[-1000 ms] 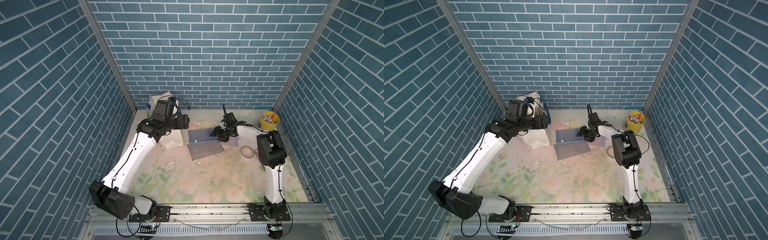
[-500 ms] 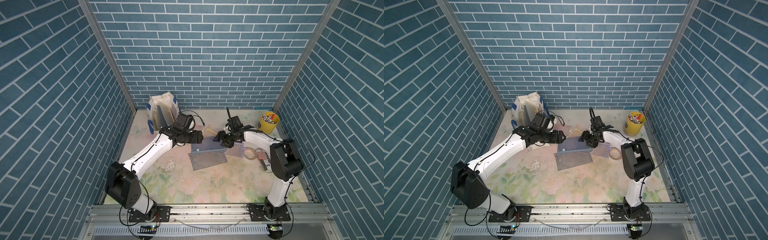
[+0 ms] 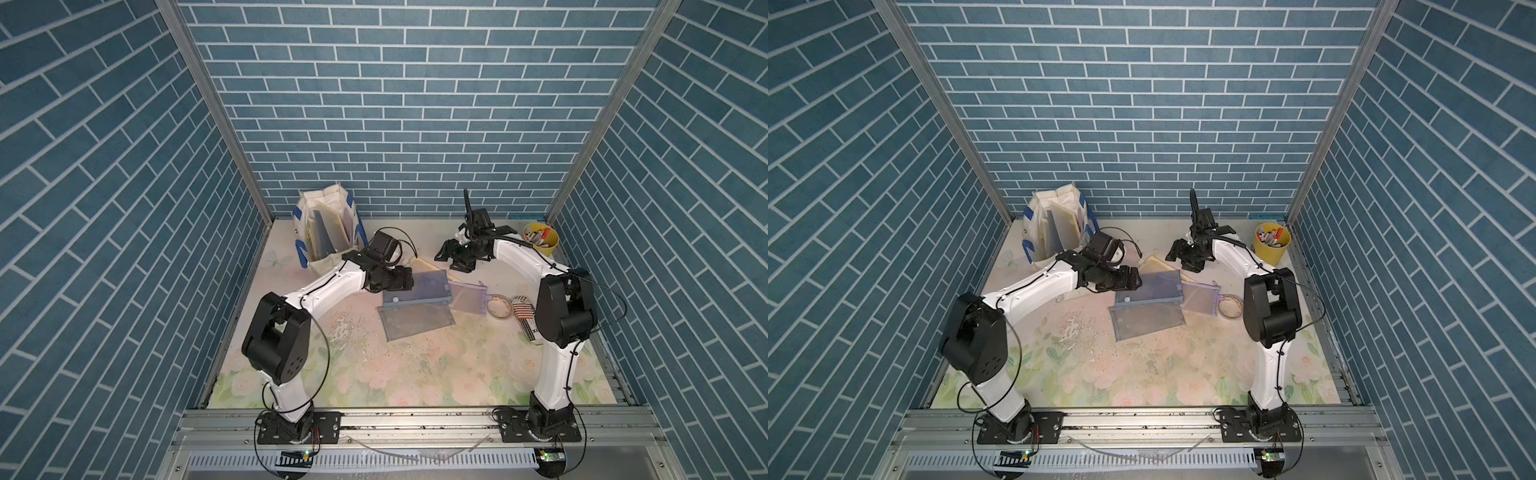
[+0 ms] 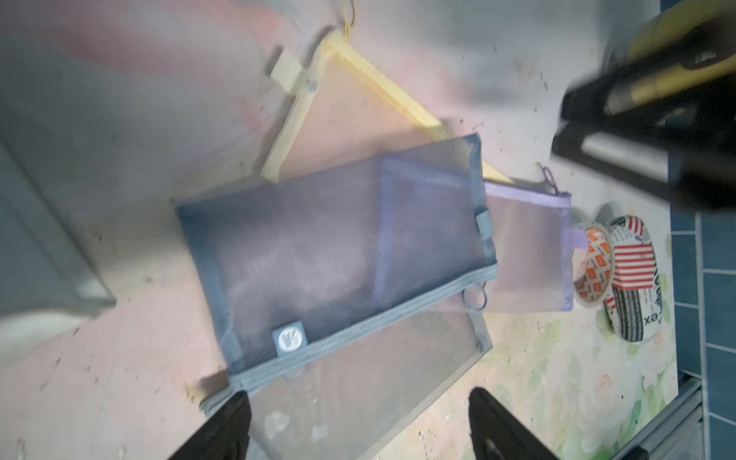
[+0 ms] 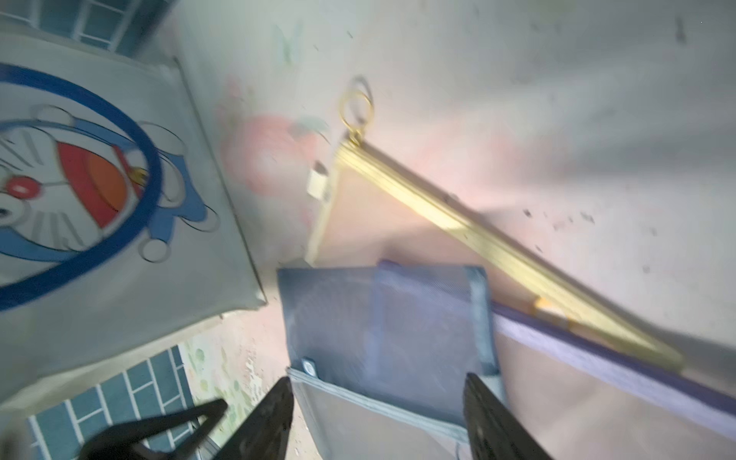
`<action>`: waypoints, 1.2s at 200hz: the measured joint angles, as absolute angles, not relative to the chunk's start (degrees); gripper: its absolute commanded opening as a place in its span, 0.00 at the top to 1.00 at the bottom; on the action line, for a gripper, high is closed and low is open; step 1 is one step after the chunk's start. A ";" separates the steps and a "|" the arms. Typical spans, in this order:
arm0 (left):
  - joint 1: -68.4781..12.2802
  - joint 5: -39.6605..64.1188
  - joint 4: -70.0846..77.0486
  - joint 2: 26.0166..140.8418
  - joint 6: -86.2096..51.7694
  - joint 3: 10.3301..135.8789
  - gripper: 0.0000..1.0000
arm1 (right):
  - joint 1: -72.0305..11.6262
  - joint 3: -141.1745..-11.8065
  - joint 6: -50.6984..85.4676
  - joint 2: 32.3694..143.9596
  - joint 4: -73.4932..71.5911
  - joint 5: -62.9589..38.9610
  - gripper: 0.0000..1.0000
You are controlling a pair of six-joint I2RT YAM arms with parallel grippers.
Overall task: Put the pencil pouch into the canvas bag
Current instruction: Adjust the pencil pouch in the pencil pouch.
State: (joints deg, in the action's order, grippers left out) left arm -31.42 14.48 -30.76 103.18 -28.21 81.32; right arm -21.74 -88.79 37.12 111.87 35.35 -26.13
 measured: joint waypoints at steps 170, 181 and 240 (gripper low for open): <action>-24.88 24.45 -40.45 132.27 -22.09 109.56 0.12 | -22.83 -72.79 41.78 110.98 23.59 -32.82 0.33; -24.88 24.97 -39.94 131.79 -21.89 107.02 0.12 | -22.61 -72.79 41.80 111.42 23.00 -32.97 0.33; -25.47 27.53 -36.10 125.21 -21.08 95.18 0.12 | -20.78 -74.35 42.19 113.43 22.26 -33.26 0.33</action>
